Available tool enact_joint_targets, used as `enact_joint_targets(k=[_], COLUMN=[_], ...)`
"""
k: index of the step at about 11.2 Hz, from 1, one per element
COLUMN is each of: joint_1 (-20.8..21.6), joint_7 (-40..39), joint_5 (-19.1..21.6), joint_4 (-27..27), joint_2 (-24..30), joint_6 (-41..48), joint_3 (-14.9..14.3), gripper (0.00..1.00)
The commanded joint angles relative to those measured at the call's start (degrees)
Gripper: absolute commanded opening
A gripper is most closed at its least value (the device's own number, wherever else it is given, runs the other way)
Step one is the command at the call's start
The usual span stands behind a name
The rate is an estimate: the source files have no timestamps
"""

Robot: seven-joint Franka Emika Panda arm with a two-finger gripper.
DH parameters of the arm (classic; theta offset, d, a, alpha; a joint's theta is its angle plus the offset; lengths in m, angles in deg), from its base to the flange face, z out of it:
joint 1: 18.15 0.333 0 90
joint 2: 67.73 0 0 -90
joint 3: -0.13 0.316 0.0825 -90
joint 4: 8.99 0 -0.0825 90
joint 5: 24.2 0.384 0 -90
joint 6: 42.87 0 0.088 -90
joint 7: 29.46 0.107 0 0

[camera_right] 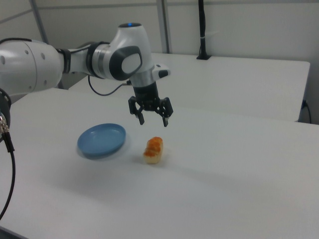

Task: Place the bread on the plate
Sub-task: 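Close the gripper on the glazed bread roll and lift it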

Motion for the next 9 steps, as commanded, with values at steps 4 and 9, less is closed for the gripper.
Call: enact_joint_targets(k=[4,9], joint_1=[6.5,6.5], joint_7=[-1.7,-0.7], joint_5=[-3.0,-3.8], joint_4=[9.1,10.7], joint_2=[-5.6,-4.1], joint_6=[-12.4,-13.0], joint_3=[-3.9,-3.8], gripper=[1.00,0.22])
